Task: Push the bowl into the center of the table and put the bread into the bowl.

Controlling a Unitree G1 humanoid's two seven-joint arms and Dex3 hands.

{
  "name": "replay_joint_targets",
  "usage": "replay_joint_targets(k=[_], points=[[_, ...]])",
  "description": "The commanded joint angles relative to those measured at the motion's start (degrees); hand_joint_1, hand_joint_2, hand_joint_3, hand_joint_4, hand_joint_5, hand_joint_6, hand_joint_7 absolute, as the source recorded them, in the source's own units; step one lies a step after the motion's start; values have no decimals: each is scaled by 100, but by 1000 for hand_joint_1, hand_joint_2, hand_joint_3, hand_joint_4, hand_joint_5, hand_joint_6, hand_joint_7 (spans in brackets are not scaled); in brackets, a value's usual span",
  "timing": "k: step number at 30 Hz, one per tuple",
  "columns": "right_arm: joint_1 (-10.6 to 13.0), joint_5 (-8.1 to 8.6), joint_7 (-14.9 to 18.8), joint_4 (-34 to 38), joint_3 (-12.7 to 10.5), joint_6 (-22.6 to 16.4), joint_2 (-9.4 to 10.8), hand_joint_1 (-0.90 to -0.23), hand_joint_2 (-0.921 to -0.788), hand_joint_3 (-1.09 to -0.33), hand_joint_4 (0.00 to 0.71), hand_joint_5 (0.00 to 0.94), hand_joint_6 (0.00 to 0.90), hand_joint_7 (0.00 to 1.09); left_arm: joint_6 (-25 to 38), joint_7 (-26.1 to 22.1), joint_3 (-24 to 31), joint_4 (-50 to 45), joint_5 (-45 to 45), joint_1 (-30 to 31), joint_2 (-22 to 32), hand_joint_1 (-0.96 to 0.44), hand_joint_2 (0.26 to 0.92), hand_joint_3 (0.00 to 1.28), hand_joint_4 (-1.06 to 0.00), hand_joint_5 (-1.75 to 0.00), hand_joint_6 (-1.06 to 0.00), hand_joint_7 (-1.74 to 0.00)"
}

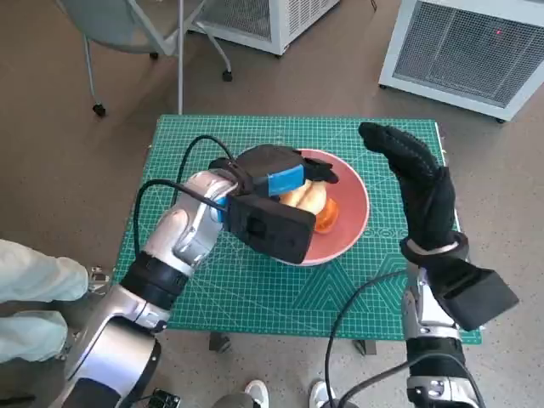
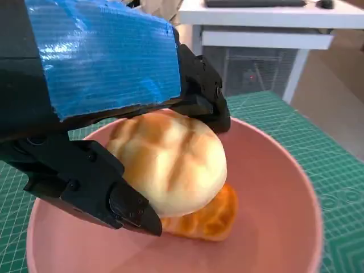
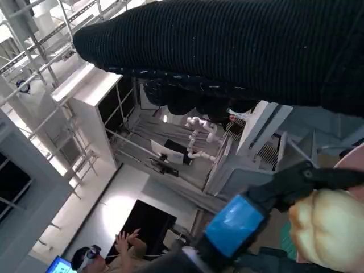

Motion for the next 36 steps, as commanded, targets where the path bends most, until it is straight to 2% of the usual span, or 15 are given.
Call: replay_joint_targets(k=[1,10,20,26,28,29,32,36], points=[[61,-19,-45,82,-7,62,-13,-740,-921,-777,124,1,-1,384,124,-125,118,-258,-151,155,110,-216,795,16,-91,-1,-298,-16],[60,2,-35,-10,-3,117,-48,-738,-921,-775,125,1,-1,385,142,-457,367,-426,-585,205,222,-286,788,7,-4,1,-217,0],[101,24,-21,-188,-2,217,-91,-739,-921,-774,131,4,-1,388,-12,-1303,777,-459,-1631,202,425,-373,791,5,1,1,-171,0],[138,29,-35,-388,-20,348,-132,-736,-921,-773,133,5,-1,392,-200,-1839,1276,-283,-2602,183,474,-418,795,6,1,1,-163,0],[146,13,-55,-466,-25,391,-146,-735,-921,-772,134,5,-1,393,-426,-2108,1600,-7,-3203,197,359,-428,800,8,1,1,-164,-1],[149,6,-61,-503,-28,412,-154,-734,-921,-769,135,5,-1,396,-561,-2254,1821,170,-3588,230,233,-505,835,24,1,1,-138,-1],[161,-16,-81,-600,-33,465,-175,-733,-921,-768,136,5,-1,399,-877,-2469,2304,487,-4422,355,-136,-464,832,16,1,1,-157,-26],[146,-88,-139,-739,-29,542,-219,-732,-921,-768,138,6,-1,400,-1583,-2216,2814,665,-5073,570,-702,-502,867,28,1,1,-178,-42]])
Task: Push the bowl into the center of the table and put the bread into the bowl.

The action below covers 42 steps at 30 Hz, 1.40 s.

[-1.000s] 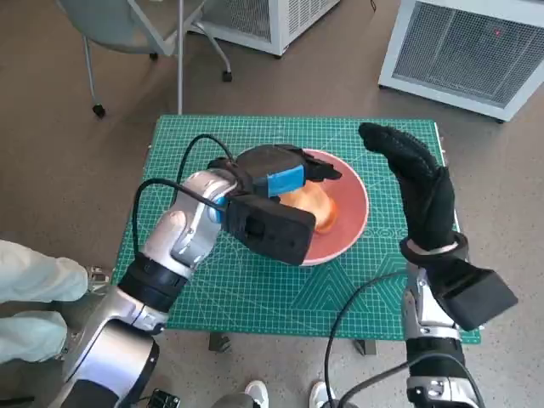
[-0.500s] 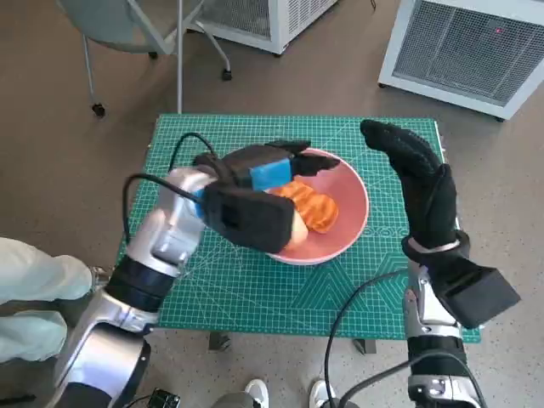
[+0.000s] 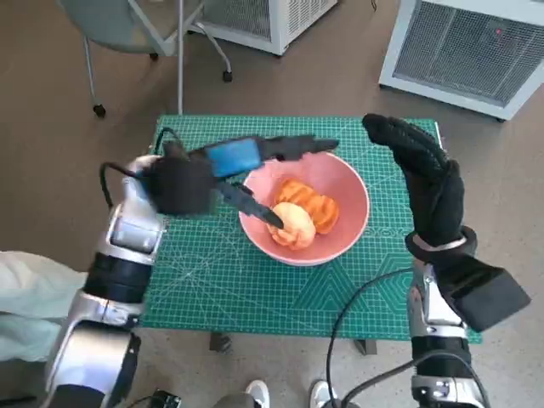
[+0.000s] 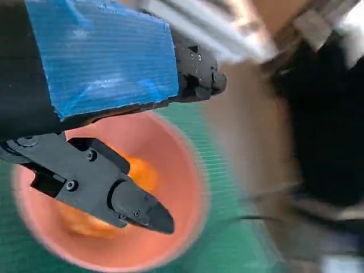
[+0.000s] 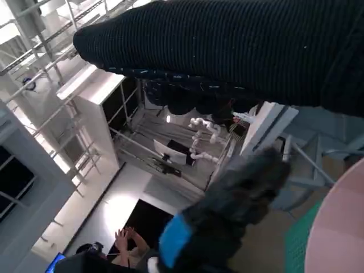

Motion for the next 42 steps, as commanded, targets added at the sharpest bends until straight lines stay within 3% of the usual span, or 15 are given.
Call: replay_joint_targets(k=[1,9,16,24,42], points=[[137,-99,-124,-181,-13,237,-104,-732,-921,-768,138,6,-1,400,-973,186,743,358,-992,351,-784,-512,873,31,1,1,-180,-43],[123,-237,-240,-467,-29,396,-243,-732,-921,-768,141,6,-1,410,-1345,887,1130,230,-1259,633,-1164,-643,919,168,-54,-19,-207,-60],[110,-251,-297,-622,-74,482,-362,-733,-921,-767,143,6,-1,416,-1762,1079,1313,337,-1349,780,-1329,-625,921,199,-66,-19,-223,-73],[51,-256,-383,-618,-69,517,-361,-727,-921,-765,147,7,-1,429,-2418,1448,1361,536,-1155,846,-1428,-636,921,340,-55,-7,-199,-70],[-12,-288,-549,-634,9,711,-319,-733,-921,-765,147,4,-1,438,-2458,1596,1215,510,-1119,941,-1466,-655,921,382,-39,0,-158,-57]])
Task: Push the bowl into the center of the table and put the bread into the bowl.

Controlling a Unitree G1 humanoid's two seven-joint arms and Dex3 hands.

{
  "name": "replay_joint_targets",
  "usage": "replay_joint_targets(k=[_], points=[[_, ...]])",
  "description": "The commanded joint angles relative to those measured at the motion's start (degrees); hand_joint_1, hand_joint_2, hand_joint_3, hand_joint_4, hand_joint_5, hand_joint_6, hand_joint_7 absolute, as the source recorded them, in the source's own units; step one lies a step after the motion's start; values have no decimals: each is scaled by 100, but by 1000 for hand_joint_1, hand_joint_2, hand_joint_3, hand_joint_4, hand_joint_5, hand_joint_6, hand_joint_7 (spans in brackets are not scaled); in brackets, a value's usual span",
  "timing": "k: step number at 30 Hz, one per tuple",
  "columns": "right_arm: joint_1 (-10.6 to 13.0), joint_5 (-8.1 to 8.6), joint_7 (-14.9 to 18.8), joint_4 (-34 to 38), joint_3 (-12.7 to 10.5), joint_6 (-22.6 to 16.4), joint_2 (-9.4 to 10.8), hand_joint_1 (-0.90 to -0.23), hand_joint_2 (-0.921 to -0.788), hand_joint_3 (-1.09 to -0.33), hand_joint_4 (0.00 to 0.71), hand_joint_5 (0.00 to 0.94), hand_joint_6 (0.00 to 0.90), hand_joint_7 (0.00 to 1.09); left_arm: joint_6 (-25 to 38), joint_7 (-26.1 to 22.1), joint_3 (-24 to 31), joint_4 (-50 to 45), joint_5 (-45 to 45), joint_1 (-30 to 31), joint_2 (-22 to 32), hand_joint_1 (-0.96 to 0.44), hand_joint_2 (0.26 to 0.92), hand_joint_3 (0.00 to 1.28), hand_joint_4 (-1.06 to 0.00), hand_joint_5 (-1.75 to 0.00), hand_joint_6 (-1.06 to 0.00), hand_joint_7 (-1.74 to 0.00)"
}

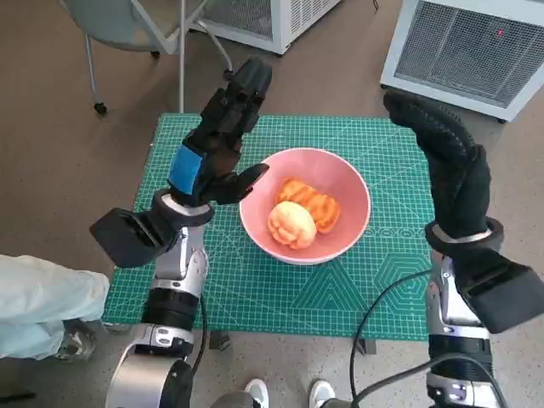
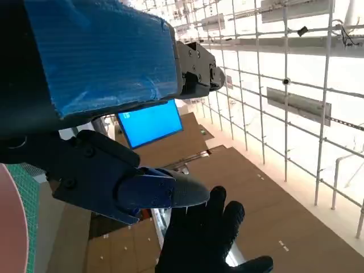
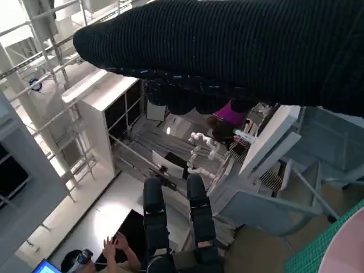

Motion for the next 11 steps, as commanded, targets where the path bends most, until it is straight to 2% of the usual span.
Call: replay_joint_targets(k=[1,11], points=[[9,-21,-60,36,16,133,33,-733,-921,-765,147,4,-1,438,51,-8,-60,-81,19,107,4,-654,921,379,-35,0,-156,-56],[-83,-31,-61,134,48,171,58,-734,-921,-766,146,3,-1,435,45,102,-109,-148,59,166,-6,-647,921,371,-18,0,-141,-51]])
